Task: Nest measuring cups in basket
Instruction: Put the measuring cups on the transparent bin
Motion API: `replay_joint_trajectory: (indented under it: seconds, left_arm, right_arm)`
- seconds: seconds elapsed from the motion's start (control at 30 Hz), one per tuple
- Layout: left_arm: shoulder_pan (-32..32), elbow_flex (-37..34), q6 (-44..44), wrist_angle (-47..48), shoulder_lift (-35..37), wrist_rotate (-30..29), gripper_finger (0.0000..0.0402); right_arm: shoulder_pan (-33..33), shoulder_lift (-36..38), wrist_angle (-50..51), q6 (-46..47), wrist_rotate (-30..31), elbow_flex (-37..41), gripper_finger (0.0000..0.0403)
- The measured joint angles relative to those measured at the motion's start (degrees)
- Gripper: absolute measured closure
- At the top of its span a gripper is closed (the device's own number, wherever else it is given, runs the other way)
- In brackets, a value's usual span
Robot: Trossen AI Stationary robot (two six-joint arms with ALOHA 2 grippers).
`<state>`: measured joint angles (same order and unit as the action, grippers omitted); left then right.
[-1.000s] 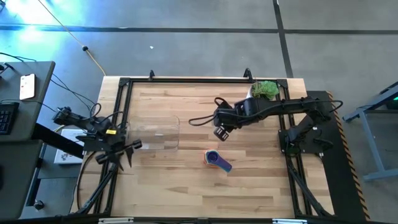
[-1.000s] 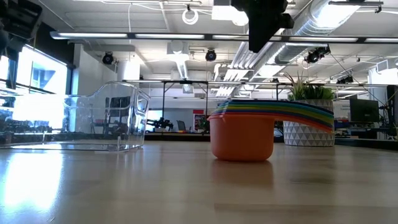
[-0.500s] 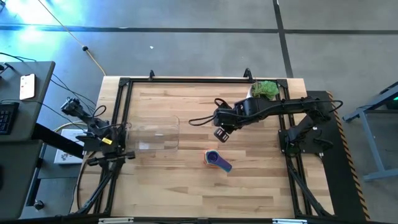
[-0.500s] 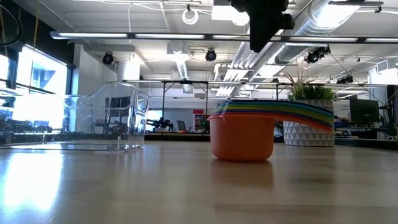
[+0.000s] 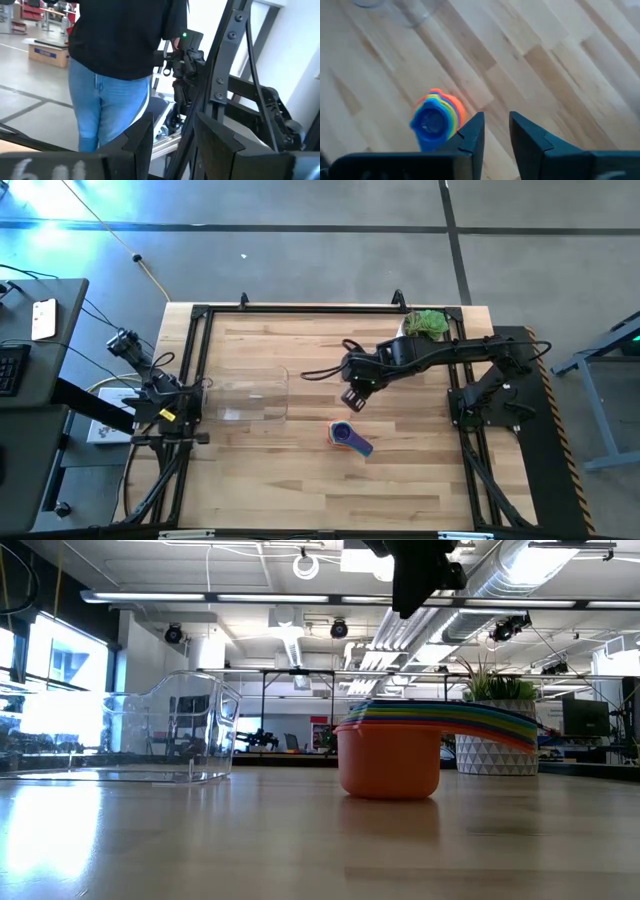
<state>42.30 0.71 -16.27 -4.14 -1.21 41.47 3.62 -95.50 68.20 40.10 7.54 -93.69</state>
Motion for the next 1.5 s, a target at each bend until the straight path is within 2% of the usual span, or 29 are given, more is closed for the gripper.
replay_joint_trajectory:
  seconds: [0.27,0.5,0.63,0.87,1.1,1.5]
  left_arm:
    - [0.7,0.0,-3.4,0.0,0.0,-0.3,0.0271]
    - [0.7,0.0,1.4,0.0,0.0,-16.4,0.0271]
    - [0.7,0.0,1.9,0.1,0.0,-20.8,0.0271]
    - [0.6,0.0,1.9,0.0,0.0,-21.0,0.0271]
    - [0.6,0.0,1.9,0.0,0.0,-21.0,0.0271]
    - [0.6,0.0,1.5,0.0,0.0,-21.0,0.0271]
  right_arm:
    - [0.5,0.0,-2.5,-1.6,-4.5,0.0,0.0262]
    - [2.9,0.0,-2.5,-1.4,-5.6,0.0,0.0209]
    - [4.3,0.0,-2.5,-1.0,-6.2,0.0,0.0185]
    - [6.7,-0.9,-2.1,0.6,-6.7,0.0,0.0163]
    - [8.6,-4.9,-0.7,0.4,-6.3,0.0,0.0162]
    - [11.2,-9.3,-0.5,1.4,-9.5,0.0,0.0162]
